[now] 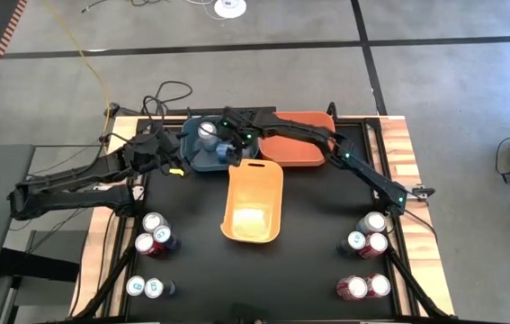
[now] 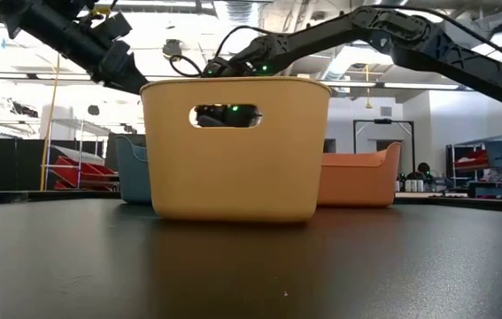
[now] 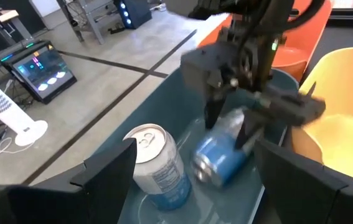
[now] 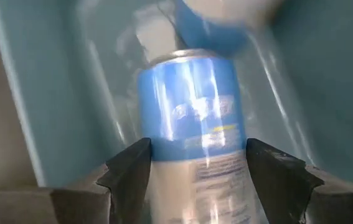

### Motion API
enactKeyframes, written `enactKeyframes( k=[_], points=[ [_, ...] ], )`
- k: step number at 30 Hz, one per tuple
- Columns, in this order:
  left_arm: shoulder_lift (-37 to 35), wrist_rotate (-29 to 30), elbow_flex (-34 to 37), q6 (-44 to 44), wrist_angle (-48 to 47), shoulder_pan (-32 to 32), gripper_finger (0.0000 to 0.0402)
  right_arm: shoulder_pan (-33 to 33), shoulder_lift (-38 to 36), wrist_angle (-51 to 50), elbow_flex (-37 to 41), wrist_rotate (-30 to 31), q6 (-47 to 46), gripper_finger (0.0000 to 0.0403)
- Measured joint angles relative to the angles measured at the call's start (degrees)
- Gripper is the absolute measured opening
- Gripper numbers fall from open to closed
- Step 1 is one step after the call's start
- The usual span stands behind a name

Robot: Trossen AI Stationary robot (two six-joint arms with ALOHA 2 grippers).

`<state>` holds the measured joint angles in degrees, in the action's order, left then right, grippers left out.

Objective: Sort soda cans
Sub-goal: Put the top blue-white soda can into the blue bin

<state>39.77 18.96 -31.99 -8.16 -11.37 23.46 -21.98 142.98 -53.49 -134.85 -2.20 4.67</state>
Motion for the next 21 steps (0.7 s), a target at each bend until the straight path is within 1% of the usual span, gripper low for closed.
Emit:
enactKeyframes(
  k=[3,8,10,13,18,21],
  points=[
    [0.0,0.0,0.0,-0.3,-0.1,0.0,0.0318,-0.1,-0.5,0.1,0.0,0.1,0.2,0.0276],
    [0.0,0.0,0.0,-0.6,-0.3,0.0,0.0318,-0.6,-1.3,6.5,0.0,-0.2,2.9,0.0276],
    [0.0,0.0,0.0,-0.6,-0.7,0.0,0.0318,-1.3,-1.3,7.2,-0.1,-0.2,3.3,0.0276],
    [0.0,0.1,0.0,-0.5,-1.1,0.0,0.0318,-2.3,-1.2,6.0,1.2,-1.1,4.8,0.0276],
    [0.0,0.1,0.0,-0.5,-1.1,0.0,0.0318,-2.5,-1.2,0.7,1.2,-5.6,8.2,0.0276],
    [0.0,0.1,0.0,-0.4,-1.0,0.0,0.0318,-1.6,-1.2,-2.2,1.2,-5.8,9.7,0.0276]
  ],
)
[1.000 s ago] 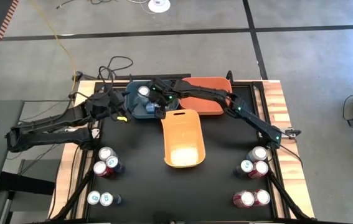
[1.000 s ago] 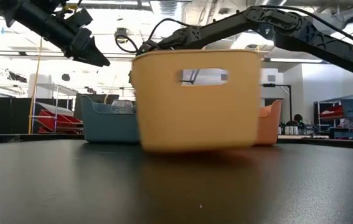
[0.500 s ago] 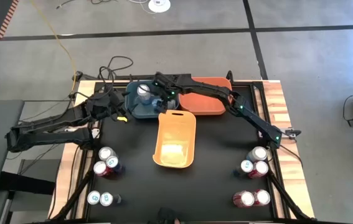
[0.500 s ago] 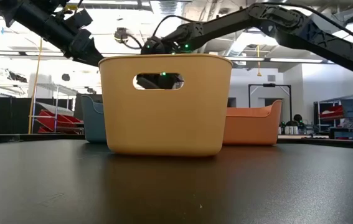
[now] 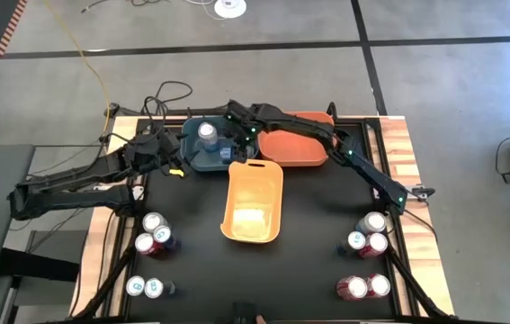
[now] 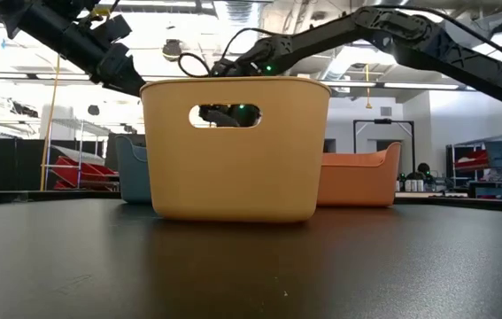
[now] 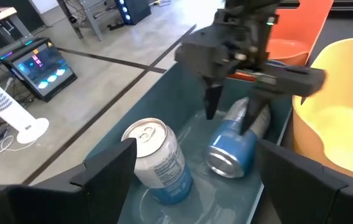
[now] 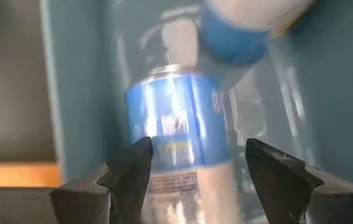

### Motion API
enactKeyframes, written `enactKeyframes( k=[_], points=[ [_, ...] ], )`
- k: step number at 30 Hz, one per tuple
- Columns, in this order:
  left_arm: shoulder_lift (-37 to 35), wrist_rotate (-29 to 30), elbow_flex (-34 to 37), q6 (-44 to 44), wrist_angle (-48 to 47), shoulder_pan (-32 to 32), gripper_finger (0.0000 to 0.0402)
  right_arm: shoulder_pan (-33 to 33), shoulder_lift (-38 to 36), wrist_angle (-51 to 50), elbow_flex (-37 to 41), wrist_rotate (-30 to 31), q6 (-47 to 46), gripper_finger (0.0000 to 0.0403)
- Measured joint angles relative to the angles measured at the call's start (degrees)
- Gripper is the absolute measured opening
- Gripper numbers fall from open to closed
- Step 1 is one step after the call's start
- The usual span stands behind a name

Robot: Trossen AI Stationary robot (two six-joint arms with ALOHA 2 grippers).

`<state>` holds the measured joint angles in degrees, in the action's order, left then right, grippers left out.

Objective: Sort soda cans
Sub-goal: Put the top blue-white soda can into the blue bin

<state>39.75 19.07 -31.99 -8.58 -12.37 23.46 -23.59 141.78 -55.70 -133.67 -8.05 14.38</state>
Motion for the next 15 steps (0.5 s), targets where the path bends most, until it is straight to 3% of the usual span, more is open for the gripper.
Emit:
enactKeyframes(
  k=[11,15],
  points=[
    [0.0,0.0,0.0,0.2,-0.2,0.0,0.0318,6.6,-0.1,-6.4,-0.1,1.3,1.1,0.0276],
    [0.0,0.0,0.0,0.2,-0.3,0.0,0.0318,7.9,0.0,-6.7,-1.1,4.7,2.2,0.0276]
  ],
)
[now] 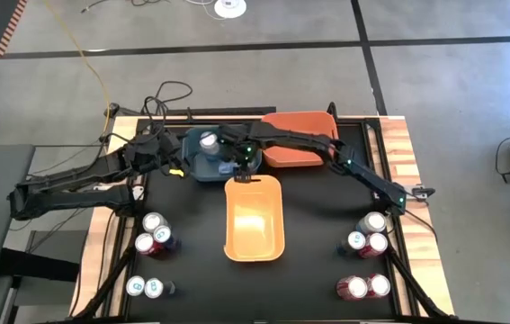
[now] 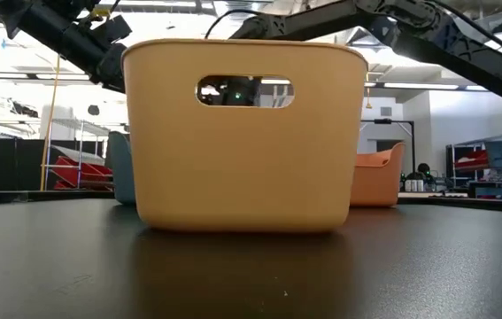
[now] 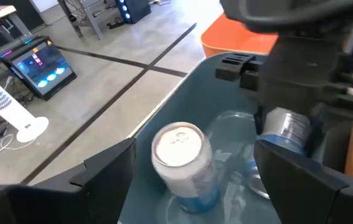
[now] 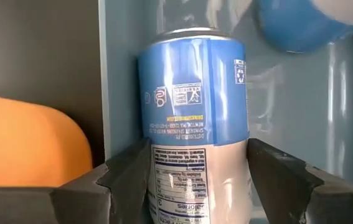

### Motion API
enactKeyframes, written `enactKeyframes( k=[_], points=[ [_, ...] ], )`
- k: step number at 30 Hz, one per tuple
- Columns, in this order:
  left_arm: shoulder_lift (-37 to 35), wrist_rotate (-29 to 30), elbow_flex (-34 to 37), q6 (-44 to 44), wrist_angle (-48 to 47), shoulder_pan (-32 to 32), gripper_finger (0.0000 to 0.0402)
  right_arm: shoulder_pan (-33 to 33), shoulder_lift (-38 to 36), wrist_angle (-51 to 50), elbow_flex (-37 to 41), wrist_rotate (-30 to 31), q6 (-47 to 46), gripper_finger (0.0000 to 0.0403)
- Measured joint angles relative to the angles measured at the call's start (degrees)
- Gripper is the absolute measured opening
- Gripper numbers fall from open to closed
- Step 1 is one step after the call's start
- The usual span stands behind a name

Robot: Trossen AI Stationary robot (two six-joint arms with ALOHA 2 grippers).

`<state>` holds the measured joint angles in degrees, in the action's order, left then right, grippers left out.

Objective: Sort soda cans
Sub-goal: Put the top blue-white soda can into the blue bin

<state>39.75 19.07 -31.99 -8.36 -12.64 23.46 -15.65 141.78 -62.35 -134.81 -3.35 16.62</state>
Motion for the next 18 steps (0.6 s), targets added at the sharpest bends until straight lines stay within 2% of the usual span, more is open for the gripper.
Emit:
enactKeyframes(
  k=[3,9,11,15,18],
  points=[
    [0.0,0.0,0.0,0.0,0.0,0.0,0.0318,-0.4,0.0,3.9,0.0,3.7,0.1,0.0276],
    [0.0,0.0,0.0,0.2,0.0,0.0,0.0318,-4.8,-0.4,9.5,-0.1,4.7,-2.0,0.0276],
    [0.0,0.0,0.0,0.2,0.0,0.0,0.0318,-6.3,-0.3,9.5,0.0,2.4,-2.2,0.0276],
    [0.0,0.0,0.0,0.2,0.0,0.0,0.0318,-8.1,-0.3,8.8,1.0,-6.0,-3.3,0.0276],
    [0.0,0.0,0.0,0.2,0.0,0.0,0.0318,-8.2,-0.3,8.7,0.9,-7.8,-4.4,0.0276]
  ],
)
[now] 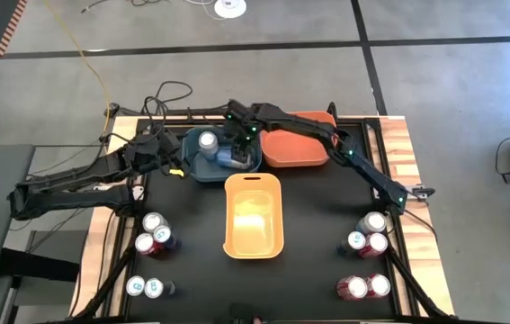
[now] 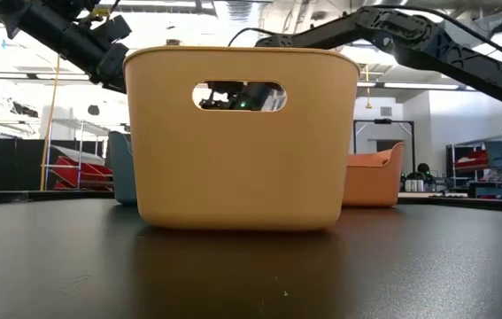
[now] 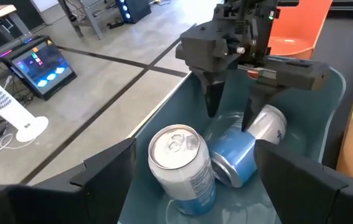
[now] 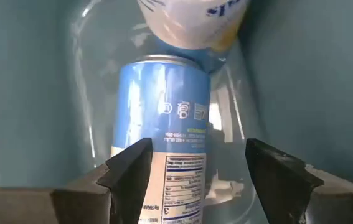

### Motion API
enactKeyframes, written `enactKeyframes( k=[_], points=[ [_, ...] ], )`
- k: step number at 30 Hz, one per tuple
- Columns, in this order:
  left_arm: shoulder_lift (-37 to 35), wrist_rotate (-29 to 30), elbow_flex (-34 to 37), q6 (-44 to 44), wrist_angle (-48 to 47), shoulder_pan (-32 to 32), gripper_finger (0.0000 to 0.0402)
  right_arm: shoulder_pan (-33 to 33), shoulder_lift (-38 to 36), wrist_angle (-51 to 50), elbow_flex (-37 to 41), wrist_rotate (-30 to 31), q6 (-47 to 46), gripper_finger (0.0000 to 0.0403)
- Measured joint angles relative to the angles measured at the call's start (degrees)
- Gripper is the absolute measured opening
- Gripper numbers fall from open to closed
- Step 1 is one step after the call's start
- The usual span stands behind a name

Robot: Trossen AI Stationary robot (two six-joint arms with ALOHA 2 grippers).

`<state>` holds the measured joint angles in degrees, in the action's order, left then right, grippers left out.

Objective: Sort soda cans
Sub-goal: Put the top blue-white soda can into the blue bin

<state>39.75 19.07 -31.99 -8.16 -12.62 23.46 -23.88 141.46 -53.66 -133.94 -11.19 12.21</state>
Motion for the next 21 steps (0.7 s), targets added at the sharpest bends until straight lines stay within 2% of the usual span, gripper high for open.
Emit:
enactKeyframes(
  k=[9,13,21],
  points=[
    [0.0,0.0,0.0,-0.2,-0.1,0.0,0.0318,3.1,1.0,0.2,-0.8,-1.5,0.2,0.0276],
    [0.0,0.0,0.0,-0.2,-0.1,0.0,0.0318,4.5,1.3,1.0,0.3,0.1,1.6,0.0276],
    [0.0,0.0,0.0,0.6,0.2,0.0,0.0318,3.5,1.3,0.1,0.3,0.5,-1.2,0.0276]
  ],
)
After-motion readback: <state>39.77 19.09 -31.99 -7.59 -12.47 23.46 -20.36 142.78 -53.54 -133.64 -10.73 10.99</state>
